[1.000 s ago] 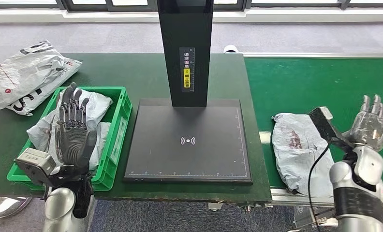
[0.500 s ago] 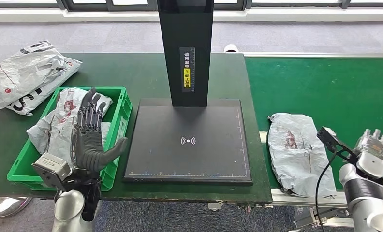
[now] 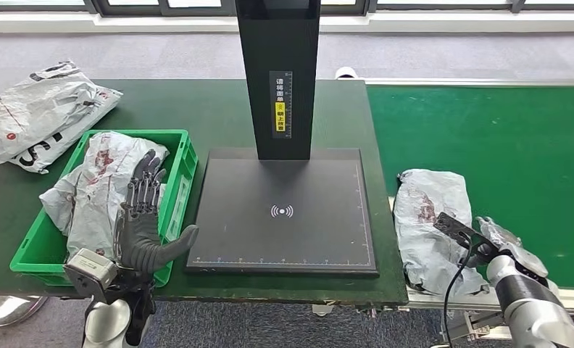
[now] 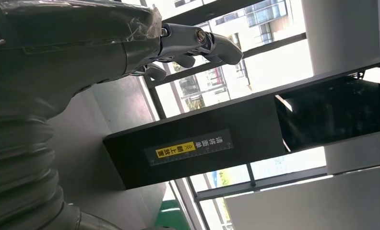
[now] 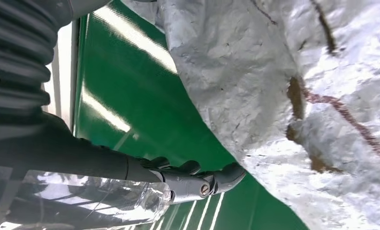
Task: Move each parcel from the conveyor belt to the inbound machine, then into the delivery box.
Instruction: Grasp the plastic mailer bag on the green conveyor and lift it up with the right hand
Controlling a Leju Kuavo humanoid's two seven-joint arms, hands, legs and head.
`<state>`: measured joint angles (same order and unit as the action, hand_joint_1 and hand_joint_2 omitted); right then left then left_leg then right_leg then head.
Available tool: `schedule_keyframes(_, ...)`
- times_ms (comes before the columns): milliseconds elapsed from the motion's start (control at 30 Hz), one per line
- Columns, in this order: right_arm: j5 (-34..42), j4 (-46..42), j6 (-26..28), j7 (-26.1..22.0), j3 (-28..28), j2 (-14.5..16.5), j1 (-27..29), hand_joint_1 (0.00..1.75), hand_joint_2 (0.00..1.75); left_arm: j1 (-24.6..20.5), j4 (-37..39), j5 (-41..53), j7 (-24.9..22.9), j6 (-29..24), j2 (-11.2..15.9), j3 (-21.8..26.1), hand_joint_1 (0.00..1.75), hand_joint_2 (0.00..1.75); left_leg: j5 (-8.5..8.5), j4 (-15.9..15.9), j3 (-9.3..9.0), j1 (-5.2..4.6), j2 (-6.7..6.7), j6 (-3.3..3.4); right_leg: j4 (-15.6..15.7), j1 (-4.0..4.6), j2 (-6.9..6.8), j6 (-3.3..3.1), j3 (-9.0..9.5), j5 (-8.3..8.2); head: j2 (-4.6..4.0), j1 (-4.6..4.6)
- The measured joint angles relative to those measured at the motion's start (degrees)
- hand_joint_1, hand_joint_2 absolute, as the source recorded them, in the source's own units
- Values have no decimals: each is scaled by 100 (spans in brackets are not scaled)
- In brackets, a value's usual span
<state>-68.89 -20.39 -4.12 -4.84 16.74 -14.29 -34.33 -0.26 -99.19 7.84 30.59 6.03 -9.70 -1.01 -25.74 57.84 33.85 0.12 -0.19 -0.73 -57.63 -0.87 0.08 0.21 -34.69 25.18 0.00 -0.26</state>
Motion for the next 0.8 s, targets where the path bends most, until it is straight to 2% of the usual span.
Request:
schedule_keyframes(333, 128, 91, -107, -238, 0, 248, -342, 0, 175, -90, -4, -8, -102, -67, 32, 67, 0, 175, 7, 1, 0, 0, -1, 2, 0, 0, -1, 1, 1, -2, 0, 0)
schedule_keyframes(533, 705, 103, -203, -996, 7, 416, -431, 0, 175, -78, -4, 86, -82, -96, 32, 116, 0, 175, 7, 1, 0, 1, 0, 2, -1, 0, 1, 1, 0, -2, 0, 0)
schedule_keyframes(567, 834, 103, -220, -1174, 10, 462, -424, 6, 175, -58, -4, 111, -53, -109, 32, 116, 0, 175, 6, 1, -1, 1, 0, 2, -1, 1, 1, 1, 0, -2, 0, 0)
schedule_keyframes(667, 1120, 103, -296, -1560, 15, 608, -341, 137, 175, 18, -3, 168, 31, -125, 32, 116, 0, 175, 6, 1, -1, 2, -1, 2, -1, 2, 0, 1, 0, -1, 0, 0)
schedule_keyframes(700, 1180, 103, -317, -1623, 15, 658, -301, 175, 175, 34, -2, 188, 47, -126, 32, 116, 0, 175, 6, 0, -1, 2, -2, 2, -1, 2, -1, 0, -1, 0, 0, 0)
schedule_keyframes(800, 1319, 103, -368, -1712, 15, 808, -170, 175, 175, 48, 2, 249, 70, -126, 32, 116, 0, 175, 6, 0, -1, 3, -1, 2, -1, 2, -1, 0, -1, 0, 0, 0)
